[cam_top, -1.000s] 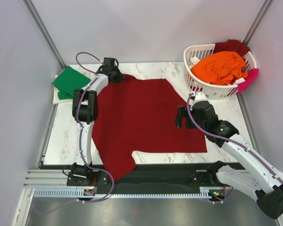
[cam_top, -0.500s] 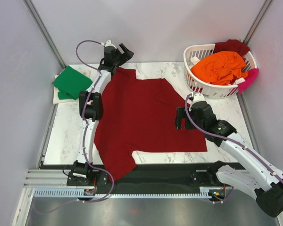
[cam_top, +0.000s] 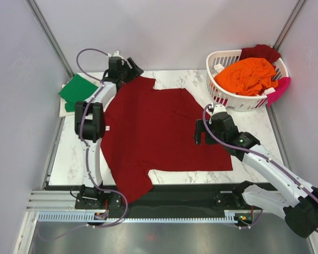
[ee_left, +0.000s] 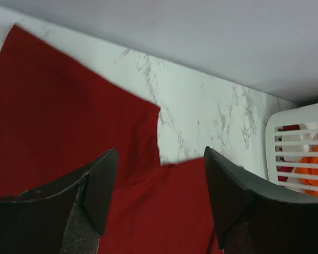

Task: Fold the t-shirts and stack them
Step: Flatten the tshirt out

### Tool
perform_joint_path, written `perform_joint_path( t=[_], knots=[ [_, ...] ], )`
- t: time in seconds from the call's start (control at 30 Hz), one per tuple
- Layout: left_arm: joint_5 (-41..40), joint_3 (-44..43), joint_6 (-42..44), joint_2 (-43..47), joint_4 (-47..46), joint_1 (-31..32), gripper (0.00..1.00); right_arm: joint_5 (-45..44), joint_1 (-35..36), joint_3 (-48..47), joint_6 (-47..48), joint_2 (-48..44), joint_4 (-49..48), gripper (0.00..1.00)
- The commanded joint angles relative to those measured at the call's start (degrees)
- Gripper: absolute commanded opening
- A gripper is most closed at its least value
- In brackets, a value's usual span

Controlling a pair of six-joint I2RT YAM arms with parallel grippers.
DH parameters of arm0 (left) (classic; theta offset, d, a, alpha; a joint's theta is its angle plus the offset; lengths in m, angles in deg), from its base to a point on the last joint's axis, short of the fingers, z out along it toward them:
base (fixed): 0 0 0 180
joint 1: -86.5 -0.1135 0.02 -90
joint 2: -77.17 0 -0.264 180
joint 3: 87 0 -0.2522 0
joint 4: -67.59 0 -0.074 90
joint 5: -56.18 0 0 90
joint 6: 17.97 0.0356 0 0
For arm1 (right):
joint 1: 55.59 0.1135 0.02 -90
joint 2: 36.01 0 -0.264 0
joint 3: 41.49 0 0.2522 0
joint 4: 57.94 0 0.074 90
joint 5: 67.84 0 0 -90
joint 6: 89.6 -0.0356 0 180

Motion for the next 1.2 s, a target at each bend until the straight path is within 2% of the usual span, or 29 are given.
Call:
perform_joint_path(
  t=[0.0,0.1,0.17,0.2,0.27,0.3,0.37,0.4,0.5,0.63,0.73,0.9,1.0,1.1,1.17],
  knots=[
    [2.4,12.0,-1.8,15.1,1.9,-2.2,0.73,-0.7,0.1,-3.8,0.1,6.8,-3.4,0.95],
    [-1.1,33.5,-3.1,27.7,1.9,-1.7,0.72,-0.8,0.1,-9.2,0.7,15.2,-5.5,0.94],
    [-1.0,41.0,-4.9,32.1,1.9,-1.4,0.7,-1.7,0.1,-13.6,1.3,23.2,-6.0,0.93],
    [-0.8,47.7,-5.5,36.0,1.8,-1.1,0.7,-2.1,0.2,-18.7,1.5,26.0,-6.0,0.9],
    [-0.6,53.8,-6.1,39.4,1.8,-0.6,0.69,-2.9,0.7,-24.1,2.8,34.4,-5.9,0.88],
    [-0.4,59.4,-6.4,40.9,1.7,-0.7,0.68,-3.7,0.7,-29.6,3.3,37.3,-5.7,0.85],
    [-1.2,64.2,-6.1,45.5,1.6,-0.3,0.68,-5.3,1.0,-34.9,4.3,45.3,-4.8,0.81],
    [-1.4,67.9,-5.7,46.7,1.6,-0.3,0.68,-5.7,1.0,-40.2,4.6,47.8,-4.0,0.74],
    [-1.5,73.7,-4.5,51.7,1.8,-0.3,0.67,-7.8,1.0,-49.2,5.6,57.0,-2.6,0.66],
    [2.4,78.1,-5.3,58.9,3.2,-0.3,0.66,-11.6,1.1,-58.5,7.2,66.5,0.9,0.55],
    [5.4,77.2,-3.9,66.7,9.5,-0.2,0.66,-13.8,1.1,-62.3,8.6,71.2,1.2,0.46],
    [1.1,67.3,6.8,77.2,28.1,-0.2,0.7,-14.9,1.0,-69.0,9.9,75.5,3.4,0.44],
    [-0.8,64.2,12.5,81.3,34.8,-0.2,0.72,-15.4,1.0,-69.5,10.0,76.6,3.8,0.44],
    [-3.1,66.4,15.7,85.6,36.1,-0.2,0.73,-15.3,1.1,-69.1,9.9,77.3,3.8,0.44],
    [-5.8,67.2,14.7,87.1,36.0,-0.2,0.75,-15.3,1.0,-68.7,9.6,77.7,3.9,0.43]
  ],
)
